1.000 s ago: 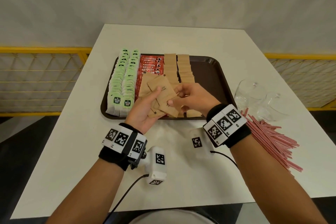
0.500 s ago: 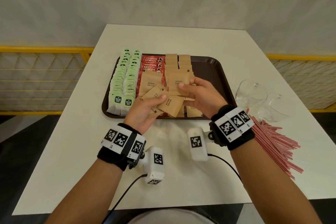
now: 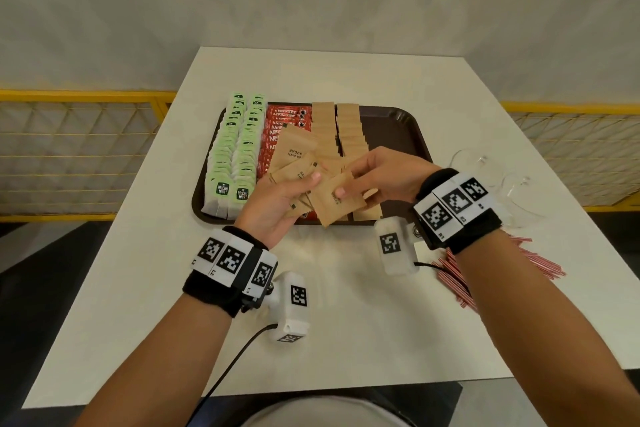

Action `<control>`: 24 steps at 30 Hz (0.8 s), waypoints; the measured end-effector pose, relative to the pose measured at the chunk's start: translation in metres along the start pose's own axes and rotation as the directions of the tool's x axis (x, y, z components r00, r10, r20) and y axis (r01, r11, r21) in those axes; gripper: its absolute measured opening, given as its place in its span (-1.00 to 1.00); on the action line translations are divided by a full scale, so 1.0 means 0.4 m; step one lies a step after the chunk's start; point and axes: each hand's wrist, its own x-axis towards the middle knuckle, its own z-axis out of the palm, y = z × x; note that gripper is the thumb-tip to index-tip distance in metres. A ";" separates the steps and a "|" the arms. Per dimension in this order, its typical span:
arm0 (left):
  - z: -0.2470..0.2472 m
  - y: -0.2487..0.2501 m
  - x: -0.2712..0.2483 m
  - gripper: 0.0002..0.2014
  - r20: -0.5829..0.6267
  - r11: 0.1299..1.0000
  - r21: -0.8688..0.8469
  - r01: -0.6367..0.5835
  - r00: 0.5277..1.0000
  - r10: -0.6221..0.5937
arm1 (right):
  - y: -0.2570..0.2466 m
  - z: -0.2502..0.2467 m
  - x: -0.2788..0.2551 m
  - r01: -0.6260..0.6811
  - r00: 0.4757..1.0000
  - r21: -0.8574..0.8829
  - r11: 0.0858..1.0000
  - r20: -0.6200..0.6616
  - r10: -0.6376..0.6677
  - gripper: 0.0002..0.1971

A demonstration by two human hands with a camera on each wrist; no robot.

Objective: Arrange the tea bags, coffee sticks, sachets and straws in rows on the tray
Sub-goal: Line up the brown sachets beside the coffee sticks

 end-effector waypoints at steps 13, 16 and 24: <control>-0.001 -0.002 -0.021 -0.64 -0.035 0.995 0.035 0.094 0.995 -0.093 | 0.030 -0.009 0.002 0.186 0.968 0.331 0.925 -0.221 -0.115 -0.83; -0.007 -0.002 -0.018 -0.68 -0.110 0.996 0.003 0.086 0.990 -0.085 | 0.032 -0.039 -0.016 0.199 0.954 0.338 0.920 -0.280 -0.104 -0.89; -0.003 -0.009 -0.018 -0.65 -0.128 0.992 -0.121 0.021 0.991 -0.037 | 0.035 -0.002 -0.022 0.173 0.971 0.364 0.915 -0.219 -0.096 -0.88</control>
